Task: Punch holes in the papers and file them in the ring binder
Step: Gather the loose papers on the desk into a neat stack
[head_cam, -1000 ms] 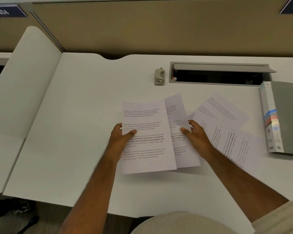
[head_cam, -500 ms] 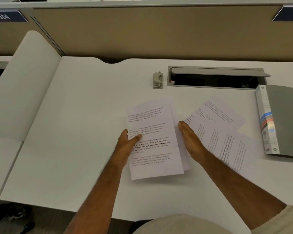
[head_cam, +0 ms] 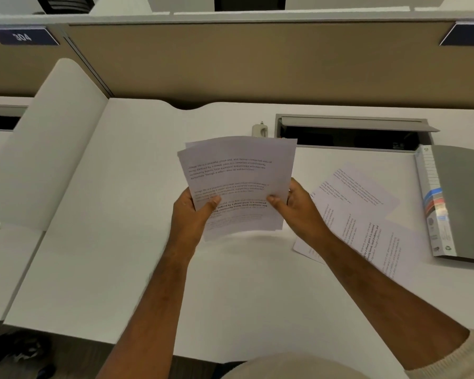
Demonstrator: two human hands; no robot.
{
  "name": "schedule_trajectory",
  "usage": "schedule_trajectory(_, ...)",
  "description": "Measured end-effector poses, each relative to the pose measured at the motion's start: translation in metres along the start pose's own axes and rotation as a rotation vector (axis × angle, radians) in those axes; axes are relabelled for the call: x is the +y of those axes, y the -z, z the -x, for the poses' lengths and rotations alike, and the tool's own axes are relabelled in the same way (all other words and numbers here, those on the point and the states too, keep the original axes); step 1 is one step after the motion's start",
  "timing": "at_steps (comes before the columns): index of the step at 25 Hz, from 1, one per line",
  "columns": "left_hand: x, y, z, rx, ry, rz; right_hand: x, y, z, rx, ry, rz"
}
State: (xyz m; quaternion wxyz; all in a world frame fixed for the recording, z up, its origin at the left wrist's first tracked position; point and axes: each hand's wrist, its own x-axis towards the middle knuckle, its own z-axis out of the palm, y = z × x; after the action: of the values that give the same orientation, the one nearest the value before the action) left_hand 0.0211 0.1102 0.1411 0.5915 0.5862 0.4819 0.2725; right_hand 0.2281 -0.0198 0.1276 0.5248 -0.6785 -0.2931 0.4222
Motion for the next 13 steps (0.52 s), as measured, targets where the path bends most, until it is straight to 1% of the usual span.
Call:
schedule_trajectory(3, 0.003, 0.004, -0.005, -0.016, -0.034, 0.012, -0.007, -0.007, -0.001, -0.003, 0.038, 0.022)
schedule_trajectory(6, -0.012, -0.002, -0.003, -0.054, 0.021, 0.047, 0.01, -0.012, 0.002, -0.03, 0.012, 0.059)
schedule_trajectory(10, -0.021, -0.014, 0.005, -0.06, 0.047, 0.053, 0.025, -0.015, 0.006, 0.025, -0.006, 0.071)
schedule_trajectory(13, -0.024, -0.019, 0.006, -0.054, 0.047, 0.04, 0.029, -0.014, 0.007, 0.032, -0.019, 0.088)
